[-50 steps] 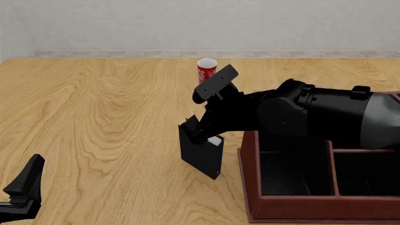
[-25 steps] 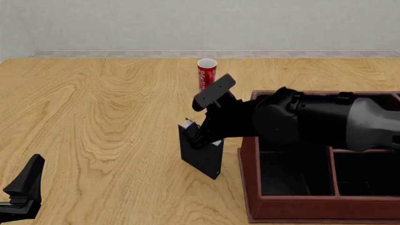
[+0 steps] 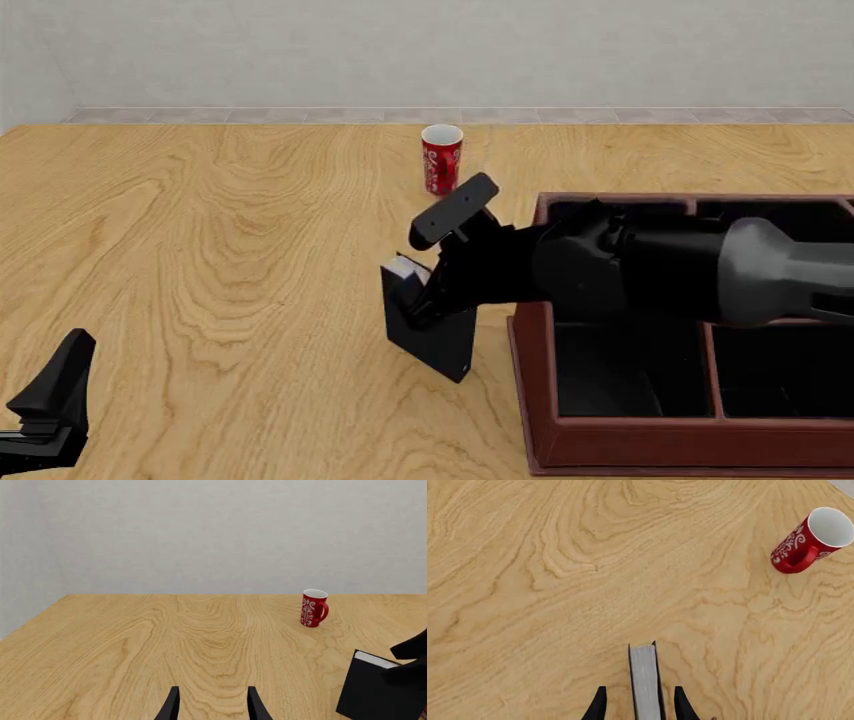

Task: Pick up the book and place it in the left compartment of the caddy.

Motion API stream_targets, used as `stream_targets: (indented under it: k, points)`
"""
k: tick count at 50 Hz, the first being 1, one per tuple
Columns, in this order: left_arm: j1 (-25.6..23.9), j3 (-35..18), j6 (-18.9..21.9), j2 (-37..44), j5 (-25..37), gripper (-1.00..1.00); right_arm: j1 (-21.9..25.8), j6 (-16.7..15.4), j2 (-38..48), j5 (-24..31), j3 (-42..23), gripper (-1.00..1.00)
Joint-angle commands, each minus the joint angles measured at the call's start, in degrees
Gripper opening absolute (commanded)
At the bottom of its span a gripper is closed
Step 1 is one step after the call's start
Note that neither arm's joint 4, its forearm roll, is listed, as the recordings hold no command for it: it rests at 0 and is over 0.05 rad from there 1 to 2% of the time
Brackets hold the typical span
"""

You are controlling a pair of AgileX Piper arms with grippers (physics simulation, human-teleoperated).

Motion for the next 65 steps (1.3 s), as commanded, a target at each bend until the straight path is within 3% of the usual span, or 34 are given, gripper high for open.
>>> stream_targets:
  k: [1, 58, 64, 65]
  points:
    - [0.00, 0.00, 0.00, 0.00, 0.00, 1.00, -0.23, 0.07, 1.07, -0.84, 0.49, 1.00]
    - [0.00, 0.00, 0.00, 0.00, 0.00, 1.00, -0.31, 0.65, 4.24, -4.06, 3.00, 1.00]
    - [0.00, 0.00, 0.00, 0.00, 0.00, 1.00, -0.54, -0.98, 3.12, -4.91, 3.74, 1.00]
    - [0.00, 0.00, 0.00, 0.00, 0.00, 1.00, -0.37, -1.44, 2.51, -5.18, 3.98, -1.00]
